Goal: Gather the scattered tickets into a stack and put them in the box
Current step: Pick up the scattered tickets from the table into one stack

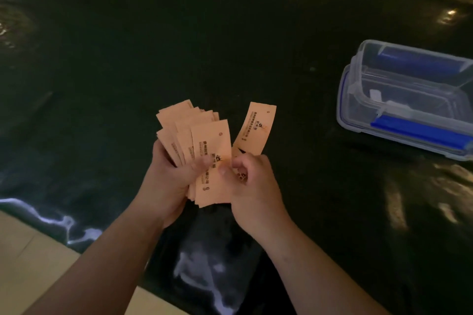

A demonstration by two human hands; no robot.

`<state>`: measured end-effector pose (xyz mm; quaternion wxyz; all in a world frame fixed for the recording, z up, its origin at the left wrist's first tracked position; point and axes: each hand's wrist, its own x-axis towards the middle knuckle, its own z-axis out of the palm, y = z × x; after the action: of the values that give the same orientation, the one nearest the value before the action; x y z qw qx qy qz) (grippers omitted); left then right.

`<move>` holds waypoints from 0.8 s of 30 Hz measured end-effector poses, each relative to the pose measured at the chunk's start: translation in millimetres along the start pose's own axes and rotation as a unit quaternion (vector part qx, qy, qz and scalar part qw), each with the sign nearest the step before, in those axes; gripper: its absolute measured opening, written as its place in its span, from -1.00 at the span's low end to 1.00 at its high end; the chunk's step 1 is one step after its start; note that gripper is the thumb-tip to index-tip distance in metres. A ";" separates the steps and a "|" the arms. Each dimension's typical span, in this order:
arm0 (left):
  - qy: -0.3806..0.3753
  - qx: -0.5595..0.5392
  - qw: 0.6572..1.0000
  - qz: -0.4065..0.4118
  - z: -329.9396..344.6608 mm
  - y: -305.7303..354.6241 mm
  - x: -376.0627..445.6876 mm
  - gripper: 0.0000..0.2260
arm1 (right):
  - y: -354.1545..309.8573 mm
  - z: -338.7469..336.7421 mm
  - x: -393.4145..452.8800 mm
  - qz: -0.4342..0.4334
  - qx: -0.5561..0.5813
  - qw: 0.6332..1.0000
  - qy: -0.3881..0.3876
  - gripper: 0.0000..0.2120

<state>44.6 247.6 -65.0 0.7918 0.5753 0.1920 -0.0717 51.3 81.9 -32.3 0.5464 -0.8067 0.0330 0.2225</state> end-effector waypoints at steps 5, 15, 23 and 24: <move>0.065 -0.033 0.997 -0.022 -11.5 2.1 -1.6 -0.26 | 13.1 -13.3 16.8 0.087 -0.115 0.981 0.131 -0.83; 0.116 -0.024 0.992 -0.033 -18.7 1.0 -3.8 -0.23 | 19.4 -17.4 16.3 0.173 -0.163 0.968 0.083 -0.67; 0.082 -0.070 0.993 -0.042 -2.5 -6.2 -8.8 -0.29 | -6.0 -31.5 -4.3 0.126 0.158 0.977 0.071 -0.93; 0.072 -0.085 0.993 -0.045 3.2 -5.9 -9.7 -0.37 | -9.4 -23.8 -4.8 0.117 0.123 0.983 0.066 -0.93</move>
<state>34.5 241.6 -65.6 0.8182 0.5003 0.2791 -0.0489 57.5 63.5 -15.1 0.6080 -0.7369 0.1903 0.2260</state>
